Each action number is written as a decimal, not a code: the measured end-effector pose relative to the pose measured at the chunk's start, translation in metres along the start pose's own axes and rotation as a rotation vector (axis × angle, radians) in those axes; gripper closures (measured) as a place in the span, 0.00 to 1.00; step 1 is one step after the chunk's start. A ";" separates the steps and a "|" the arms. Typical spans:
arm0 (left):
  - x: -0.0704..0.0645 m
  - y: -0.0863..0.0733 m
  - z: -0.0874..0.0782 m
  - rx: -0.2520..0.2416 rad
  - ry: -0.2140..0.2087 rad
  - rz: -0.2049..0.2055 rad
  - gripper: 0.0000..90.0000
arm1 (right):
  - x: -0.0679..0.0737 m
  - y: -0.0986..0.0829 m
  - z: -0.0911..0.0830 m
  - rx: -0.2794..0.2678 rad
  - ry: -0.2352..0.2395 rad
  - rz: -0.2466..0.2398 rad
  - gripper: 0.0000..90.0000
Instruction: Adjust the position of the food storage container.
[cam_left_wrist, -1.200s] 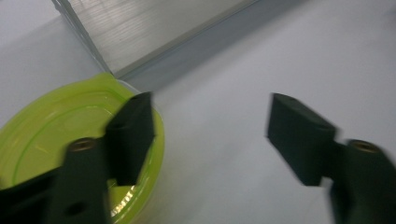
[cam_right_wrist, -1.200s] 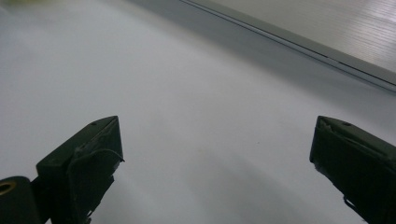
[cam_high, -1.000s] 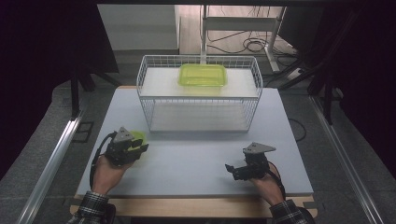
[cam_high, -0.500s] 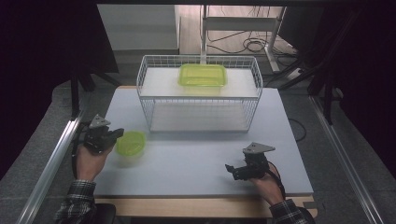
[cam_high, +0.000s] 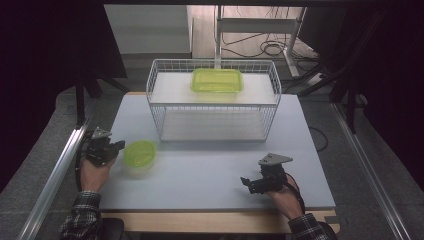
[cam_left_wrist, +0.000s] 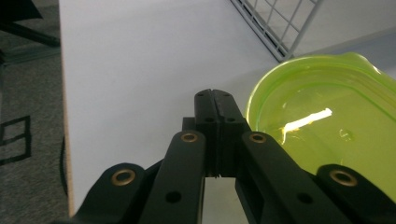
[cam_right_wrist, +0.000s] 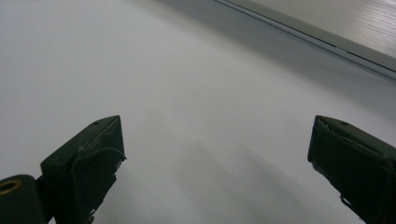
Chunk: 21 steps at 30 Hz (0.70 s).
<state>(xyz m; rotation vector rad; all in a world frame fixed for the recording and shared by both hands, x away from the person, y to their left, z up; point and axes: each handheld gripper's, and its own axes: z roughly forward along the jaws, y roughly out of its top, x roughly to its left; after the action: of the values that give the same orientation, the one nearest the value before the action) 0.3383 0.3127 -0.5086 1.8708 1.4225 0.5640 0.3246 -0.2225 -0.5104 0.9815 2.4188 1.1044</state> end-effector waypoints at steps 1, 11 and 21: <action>-0.001 -0.001 0.001 0.002 -0.001 0.003 1.00 | 0.000 0.000 0.000 0.002 0.001 0.000 0.04; -0.013 -0.004 0.002 0.007 0.001 0.017 1.00 | 0.001 0.000 0.001 0.010 0.004 -0.006 0.04; -0.040 0.000 0.006 0.014 -0.026 0.049 1.00 | 0.001 -0.001 0.001 0.018 0.009 -0.013 0.05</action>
<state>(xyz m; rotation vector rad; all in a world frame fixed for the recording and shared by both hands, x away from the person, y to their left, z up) 0.3300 0.2733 -0.5095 1.9214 1.3702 0.5531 0.3240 -0.2211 -0.5118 0.9668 2.4427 1.0872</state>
